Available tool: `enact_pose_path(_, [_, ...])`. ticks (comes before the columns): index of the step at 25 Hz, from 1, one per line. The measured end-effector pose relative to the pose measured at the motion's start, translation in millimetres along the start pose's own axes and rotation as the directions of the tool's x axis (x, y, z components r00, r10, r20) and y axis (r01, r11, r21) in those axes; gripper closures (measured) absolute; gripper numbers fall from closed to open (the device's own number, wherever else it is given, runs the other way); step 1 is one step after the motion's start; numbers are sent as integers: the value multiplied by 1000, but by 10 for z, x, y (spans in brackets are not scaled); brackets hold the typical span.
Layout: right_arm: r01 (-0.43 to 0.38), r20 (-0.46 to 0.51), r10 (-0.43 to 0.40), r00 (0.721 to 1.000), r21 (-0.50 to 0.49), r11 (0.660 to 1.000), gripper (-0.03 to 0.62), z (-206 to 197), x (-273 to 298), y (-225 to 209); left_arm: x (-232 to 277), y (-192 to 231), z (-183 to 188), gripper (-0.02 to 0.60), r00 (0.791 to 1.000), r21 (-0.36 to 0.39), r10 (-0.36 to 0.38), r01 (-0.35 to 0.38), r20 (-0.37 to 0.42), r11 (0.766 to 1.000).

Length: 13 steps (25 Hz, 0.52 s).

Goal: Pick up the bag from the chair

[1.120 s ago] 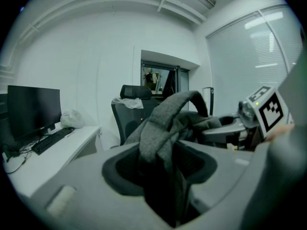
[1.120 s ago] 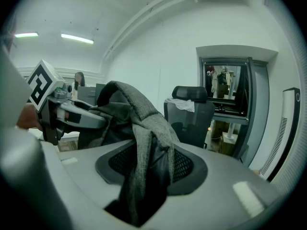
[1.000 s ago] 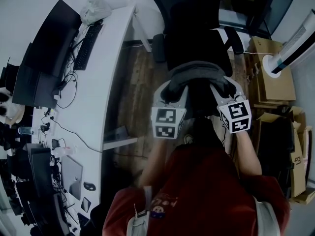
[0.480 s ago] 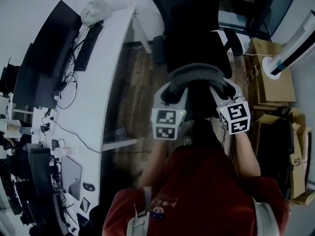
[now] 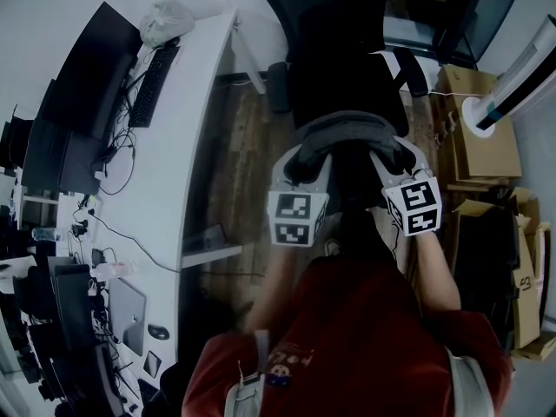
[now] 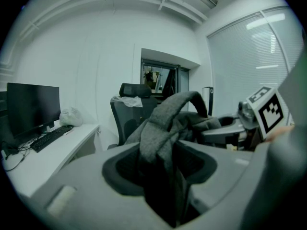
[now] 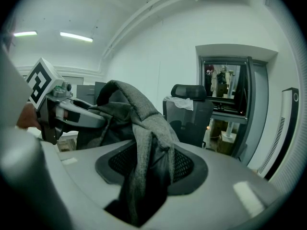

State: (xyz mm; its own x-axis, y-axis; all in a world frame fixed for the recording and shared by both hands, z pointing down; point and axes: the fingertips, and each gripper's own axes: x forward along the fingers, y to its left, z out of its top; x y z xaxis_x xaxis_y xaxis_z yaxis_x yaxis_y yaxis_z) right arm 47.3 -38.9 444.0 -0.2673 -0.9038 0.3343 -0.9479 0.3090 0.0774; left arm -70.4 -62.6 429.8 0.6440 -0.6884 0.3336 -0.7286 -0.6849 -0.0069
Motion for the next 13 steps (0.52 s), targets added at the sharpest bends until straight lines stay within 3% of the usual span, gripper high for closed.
enact_pose_path(13, [9, -4, -9, 1000, -12, 1000, 416, 19, 57, -16, 32, 32, 10, 388, 1000, -9, -9, 9, -9, 1000])
